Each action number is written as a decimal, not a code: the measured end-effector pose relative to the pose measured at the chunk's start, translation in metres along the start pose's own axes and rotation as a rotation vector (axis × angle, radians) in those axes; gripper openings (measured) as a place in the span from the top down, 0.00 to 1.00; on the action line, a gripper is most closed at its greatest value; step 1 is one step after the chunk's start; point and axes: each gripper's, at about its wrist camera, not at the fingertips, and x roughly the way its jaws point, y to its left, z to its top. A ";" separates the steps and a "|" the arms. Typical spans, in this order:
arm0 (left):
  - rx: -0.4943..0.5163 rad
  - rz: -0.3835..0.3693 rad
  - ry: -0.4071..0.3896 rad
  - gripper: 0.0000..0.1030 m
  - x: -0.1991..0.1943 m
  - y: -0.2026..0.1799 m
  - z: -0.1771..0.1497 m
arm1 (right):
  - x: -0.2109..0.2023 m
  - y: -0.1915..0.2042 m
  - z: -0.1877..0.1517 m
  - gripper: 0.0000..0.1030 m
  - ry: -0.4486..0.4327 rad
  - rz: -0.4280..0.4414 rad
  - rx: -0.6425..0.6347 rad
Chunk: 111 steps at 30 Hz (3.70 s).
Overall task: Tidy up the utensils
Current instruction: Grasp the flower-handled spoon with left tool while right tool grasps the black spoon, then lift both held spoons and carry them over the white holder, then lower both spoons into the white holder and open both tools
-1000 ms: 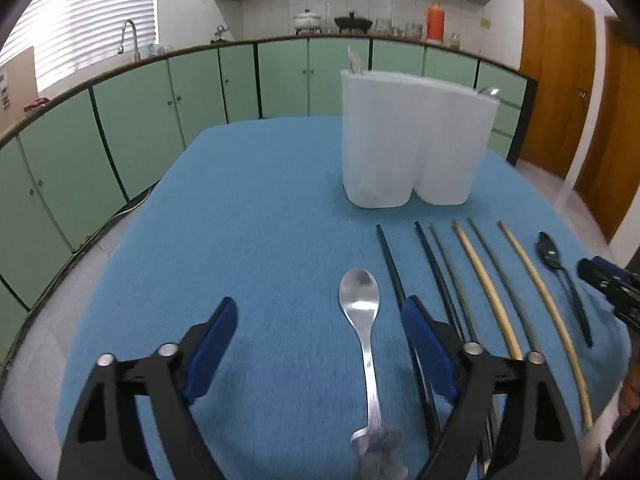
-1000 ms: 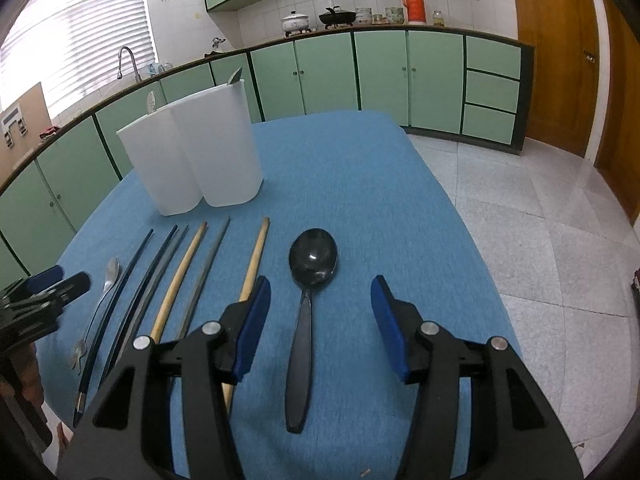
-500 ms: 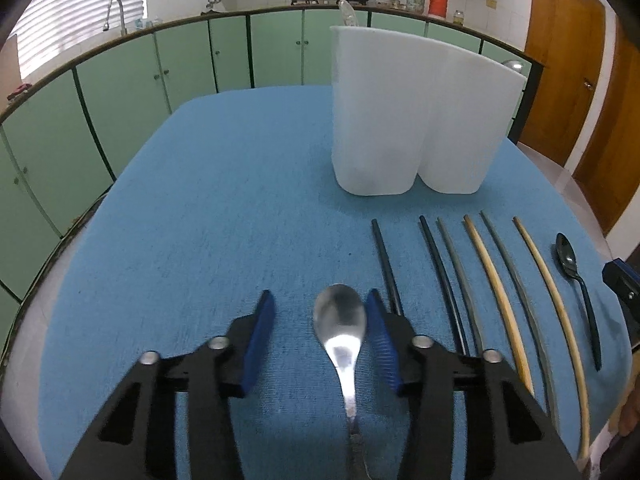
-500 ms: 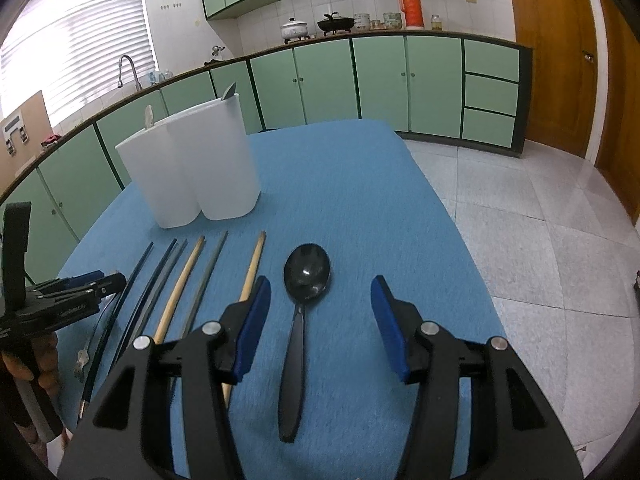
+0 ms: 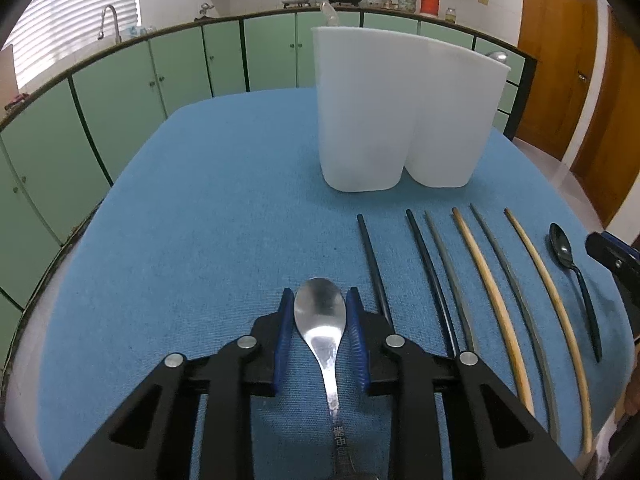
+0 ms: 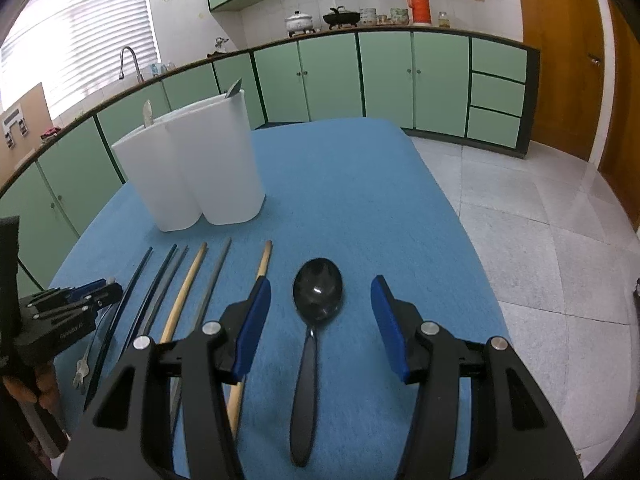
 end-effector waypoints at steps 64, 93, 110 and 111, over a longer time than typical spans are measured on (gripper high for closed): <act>-0.100 -0.151 -0.720 0.75 -0.131 0.037 0.127 | -0.033 0.026 0.154 0.67 -0.543 0.189 0.006; -0.061 -0.189 -0.628 0.75 -0.025 0.014 0.165 | 0.059 0.044 0.160 0.67 -0.555 0.107 0.039; -0.081 -0.170 -0.595 0.57 -0.032 0.021 0.141 | 0.036 0.043 0.131 0.56 -0.498 0.132 0.036; -0.084 -0.165 -0.599 0.56 -0.035 0.022 0.138 | 0.033 0.042 0.130 0.56 -0.497 0.131 0.035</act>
